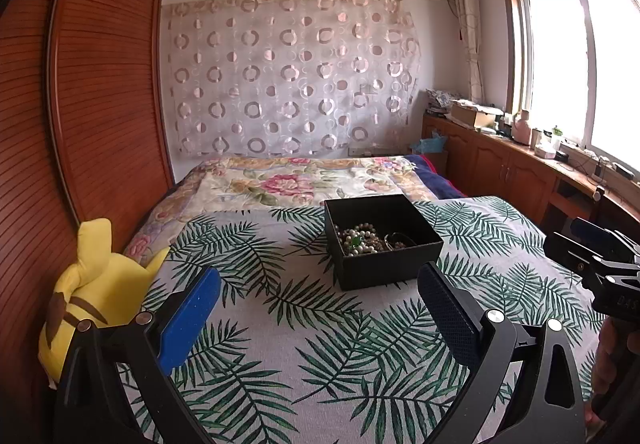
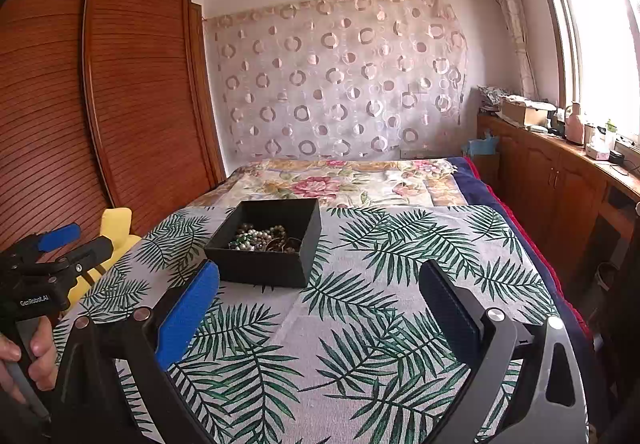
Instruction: Organize jewelry
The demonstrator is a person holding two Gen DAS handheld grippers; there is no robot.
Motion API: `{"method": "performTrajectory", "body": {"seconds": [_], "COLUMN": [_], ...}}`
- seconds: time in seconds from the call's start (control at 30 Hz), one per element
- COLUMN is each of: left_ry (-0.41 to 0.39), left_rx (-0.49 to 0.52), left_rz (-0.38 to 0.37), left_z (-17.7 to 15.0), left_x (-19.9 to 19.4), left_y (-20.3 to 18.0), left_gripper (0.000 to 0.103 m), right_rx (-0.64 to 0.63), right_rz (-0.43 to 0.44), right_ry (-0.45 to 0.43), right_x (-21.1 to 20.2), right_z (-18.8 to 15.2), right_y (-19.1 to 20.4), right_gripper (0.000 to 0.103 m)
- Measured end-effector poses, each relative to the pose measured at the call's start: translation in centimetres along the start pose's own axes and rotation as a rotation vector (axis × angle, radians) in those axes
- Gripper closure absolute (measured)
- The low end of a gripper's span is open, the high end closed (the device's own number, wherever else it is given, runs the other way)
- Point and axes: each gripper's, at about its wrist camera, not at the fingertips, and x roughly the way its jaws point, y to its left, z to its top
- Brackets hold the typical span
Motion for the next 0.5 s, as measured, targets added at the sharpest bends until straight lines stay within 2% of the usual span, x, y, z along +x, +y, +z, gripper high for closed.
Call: {"method": "performTrajectory", "body": {"seconds": [0.5], "left_ry": [0.001], "left_rx": [-0.004], "left_rz": [0.001], "left_z": [0.19], "left_x": [-0.20], "left_y": [0.07], "left_gripper": [0.008], "right_rx": [0.001], "right_rz": [0.001], "right_ry": [-0.001], "right_x": [0.02], "right_z": [-0.04], "right_y": [-0.03], "right_gripper": [0.002]}}
